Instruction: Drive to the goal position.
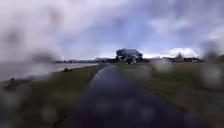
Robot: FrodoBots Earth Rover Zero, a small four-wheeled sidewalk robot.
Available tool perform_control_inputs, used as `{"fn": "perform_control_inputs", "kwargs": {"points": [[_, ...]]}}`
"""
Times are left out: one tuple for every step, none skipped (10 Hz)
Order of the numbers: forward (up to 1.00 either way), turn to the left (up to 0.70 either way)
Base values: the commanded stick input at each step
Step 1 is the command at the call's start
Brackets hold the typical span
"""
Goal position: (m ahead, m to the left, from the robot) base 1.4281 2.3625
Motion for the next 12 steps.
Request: {"fn": "perform_control_inputs", "kwargs": {"points": [[0.70, 0.00], [0.70, 0.00], [0.70, 0.00], [0.70, 0.00], [0.70, 0.00], [0.70, 0.00], [0.70, 0.00], [0.70, 0.00], [0.70, 0.00], [0.70, 0.00], [0.70, 0.00], [0.70, 0.00]]}}
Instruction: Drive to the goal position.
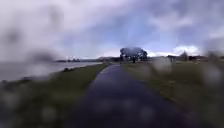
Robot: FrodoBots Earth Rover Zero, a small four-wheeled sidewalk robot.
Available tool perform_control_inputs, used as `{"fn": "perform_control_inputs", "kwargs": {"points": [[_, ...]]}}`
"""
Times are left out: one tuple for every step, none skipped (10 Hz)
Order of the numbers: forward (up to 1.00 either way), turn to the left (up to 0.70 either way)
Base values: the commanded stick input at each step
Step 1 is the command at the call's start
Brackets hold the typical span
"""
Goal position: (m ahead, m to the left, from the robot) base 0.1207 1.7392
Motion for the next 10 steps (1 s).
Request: {"fn": "perform_control_inputs", "kwargs": {"points": [[0.70, 0.00], [0.70, 0.00], [0.70, 0.00], [0.70, 0.00], [0.70, 0.00], [0.70, 0.00], [0.70, 0.00], [0.70, 0.00], [0.70, 0.00], [0.70, 0.00]]}}
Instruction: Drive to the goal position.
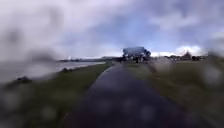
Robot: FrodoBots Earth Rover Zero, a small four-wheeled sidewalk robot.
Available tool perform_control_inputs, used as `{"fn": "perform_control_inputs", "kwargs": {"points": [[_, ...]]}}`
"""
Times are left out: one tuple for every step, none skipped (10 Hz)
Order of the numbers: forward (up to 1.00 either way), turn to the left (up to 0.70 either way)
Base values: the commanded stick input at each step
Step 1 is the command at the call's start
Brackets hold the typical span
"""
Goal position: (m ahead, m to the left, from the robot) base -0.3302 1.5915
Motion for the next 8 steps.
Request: {"fn": "perform_control_inputs", "kwargs": {"points": [[0.70, 0.00], [0.70, 0.00], [0.70, 0.00], [0.70, 0.00], [0.70, 0.00], [0.70, 0.00], [0.70, 0.00], [0.70, 0.00]]}}
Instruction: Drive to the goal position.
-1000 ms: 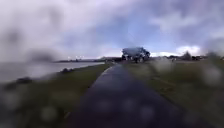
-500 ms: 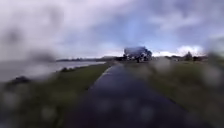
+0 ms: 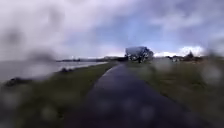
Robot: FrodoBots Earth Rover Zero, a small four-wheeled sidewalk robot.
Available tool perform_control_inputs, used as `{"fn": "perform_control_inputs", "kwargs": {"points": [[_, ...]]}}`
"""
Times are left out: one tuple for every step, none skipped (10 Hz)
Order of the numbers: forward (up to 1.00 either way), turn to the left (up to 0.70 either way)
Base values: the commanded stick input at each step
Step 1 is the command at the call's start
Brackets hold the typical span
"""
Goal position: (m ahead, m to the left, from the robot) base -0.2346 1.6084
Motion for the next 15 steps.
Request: {"fn": "perform_control_inputs", "kwargs": {"points": [[0.70, 0.00], [0.70, 0.00], [0.70, 0.00], [0.70, 0.00], [0.70, 0.00], [0.70, 0.00], [0.70, 0.00], [0.70, 0.00], [0.70, 0.00], [0.70, 0.00], [0.70, 0.00], [0.70, 0.00], [0.70, 0.00], [0.70, 0.00], [0.70, 0.00]]}}
